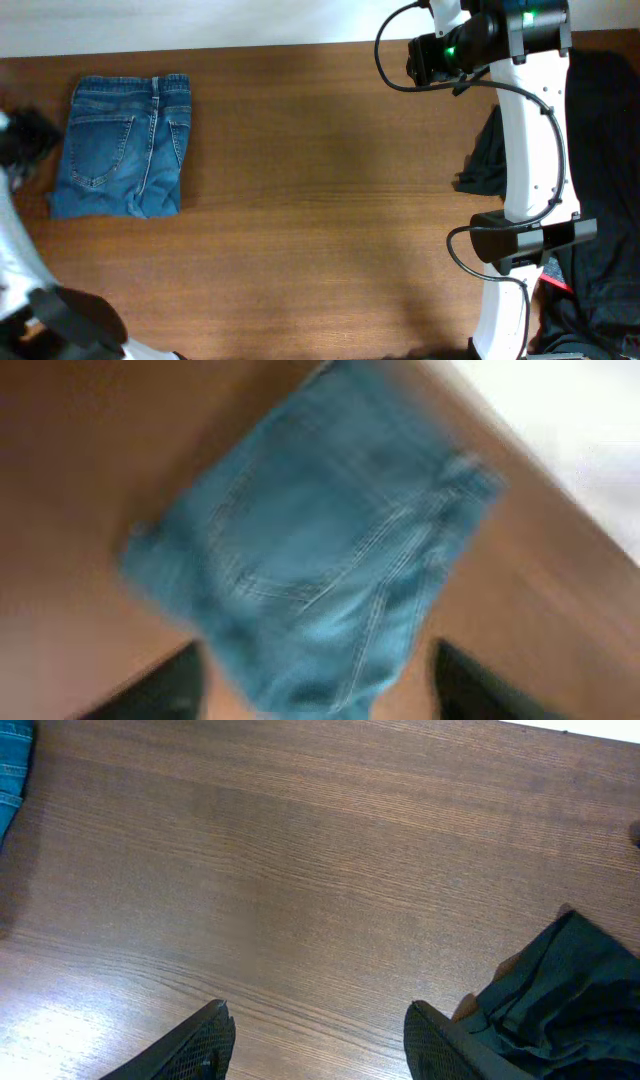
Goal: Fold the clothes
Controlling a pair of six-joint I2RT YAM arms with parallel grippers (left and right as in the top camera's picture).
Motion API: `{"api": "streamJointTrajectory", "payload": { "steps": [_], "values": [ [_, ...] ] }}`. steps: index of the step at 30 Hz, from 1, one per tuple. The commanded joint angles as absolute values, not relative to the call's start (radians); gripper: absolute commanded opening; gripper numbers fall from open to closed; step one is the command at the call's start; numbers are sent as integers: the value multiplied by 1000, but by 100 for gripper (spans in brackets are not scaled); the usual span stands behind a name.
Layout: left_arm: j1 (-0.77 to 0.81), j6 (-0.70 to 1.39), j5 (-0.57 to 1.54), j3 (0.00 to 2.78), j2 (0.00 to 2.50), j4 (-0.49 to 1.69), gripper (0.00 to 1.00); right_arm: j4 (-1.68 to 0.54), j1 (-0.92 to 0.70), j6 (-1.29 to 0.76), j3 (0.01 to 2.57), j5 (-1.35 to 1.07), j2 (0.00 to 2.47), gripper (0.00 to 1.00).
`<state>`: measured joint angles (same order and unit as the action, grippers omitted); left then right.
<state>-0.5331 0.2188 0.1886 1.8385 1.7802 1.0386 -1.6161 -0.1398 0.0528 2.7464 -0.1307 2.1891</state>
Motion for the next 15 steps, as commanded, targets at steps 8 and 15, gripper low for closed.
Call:
{"api": "streamJointTrajectory", "payload": {
  "steps": [8,15],
  "values": [
    [-294,-43,-154,1836,1930,769,8,-1624,-135,51,2747,-120,2200,60],
    [-291,-42,-155,1836,2135,791,9,-1639,-135,51,2747,-120,2200,60]
  ]
}}
